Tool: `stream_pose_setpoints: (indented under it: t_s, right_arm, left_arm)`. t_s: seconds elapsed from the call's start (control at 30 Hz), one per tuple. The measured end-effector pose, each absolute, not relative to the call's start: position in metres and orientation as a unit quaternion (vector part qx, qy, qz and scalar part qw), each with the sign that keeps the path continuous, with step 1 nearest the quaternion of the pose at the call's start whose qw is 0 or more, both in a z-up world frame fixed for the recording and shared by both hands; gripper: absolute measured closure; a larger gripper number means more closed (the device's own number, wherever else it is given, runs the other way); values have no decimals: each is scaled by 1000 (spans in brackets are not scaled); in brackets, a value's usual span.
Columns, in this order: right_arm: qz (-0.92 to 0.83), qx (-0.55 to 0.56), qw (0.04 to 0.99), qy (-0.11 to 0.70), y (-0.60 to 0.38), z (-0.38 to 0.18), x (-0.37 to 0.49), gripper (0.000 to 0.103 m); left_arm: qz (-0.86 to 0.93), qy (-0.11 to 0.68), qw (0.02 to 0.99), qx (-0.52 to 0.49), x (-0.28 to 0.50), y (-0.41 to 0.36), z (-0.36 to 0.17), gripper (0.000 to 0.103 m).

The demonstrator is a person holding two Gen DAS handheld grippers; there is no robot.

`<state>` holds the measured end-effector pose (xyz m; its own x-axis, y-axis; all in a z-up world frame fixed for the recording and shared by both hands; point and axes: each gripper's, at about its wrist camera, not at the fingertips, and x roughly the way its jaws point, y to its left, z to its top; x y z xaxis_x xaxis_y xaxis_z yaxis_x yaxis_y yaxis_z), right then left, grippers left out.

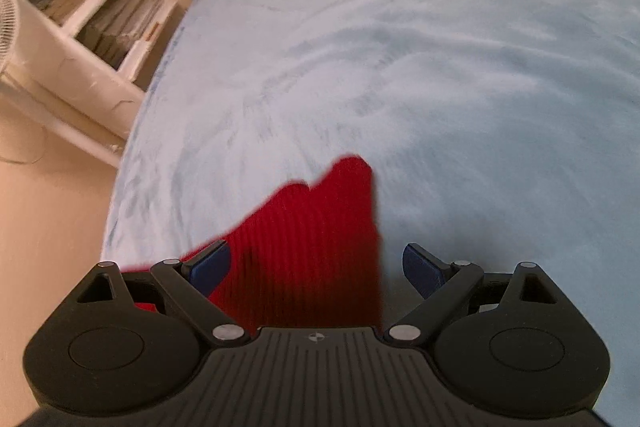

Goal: Fold small clothes
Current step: 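Grasp the folded cardigan's end with the right gripper, then fold the end over again with the right gripper and release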

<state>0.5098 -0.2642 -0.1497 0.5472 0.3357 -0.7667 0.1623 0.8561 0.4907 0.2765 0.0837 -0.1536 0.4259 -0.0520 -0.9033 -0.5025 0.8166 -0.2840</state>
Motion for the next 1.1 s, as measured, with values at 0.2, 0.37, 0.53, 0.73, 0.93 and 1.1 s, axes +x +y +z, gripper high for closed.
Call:
stream_pose_setpoints:
  t_s: [0.2,0.37,0.53,0.73,0.93,1.1]
  right_arm:
    - [45,173,838,515,-222,-171,561,21]
    - [64,99,840,529,-212,-172,557,71]
    - [33,141,838,527,-262,-161,510,77]
    - [-62,338,806,482,-316,-180,327,77]
    - [-119,423,785,436,-270,-202,232,77]
    - [-128,452,756,455,-289,-202,244,60]
  left_arm:
    - [151,505,791,-311,291,92,-169,0]
    - [116,477,812,-314,302,95,-153,64]
    - [68,498,828,-248,365,121,-140,66]
    - [-71,563,816,-109,534,102,-135,65]
    - [-90,565,820,6,561,36,-129,52]
    - [-1,517,853,72,532,49,-120,0]
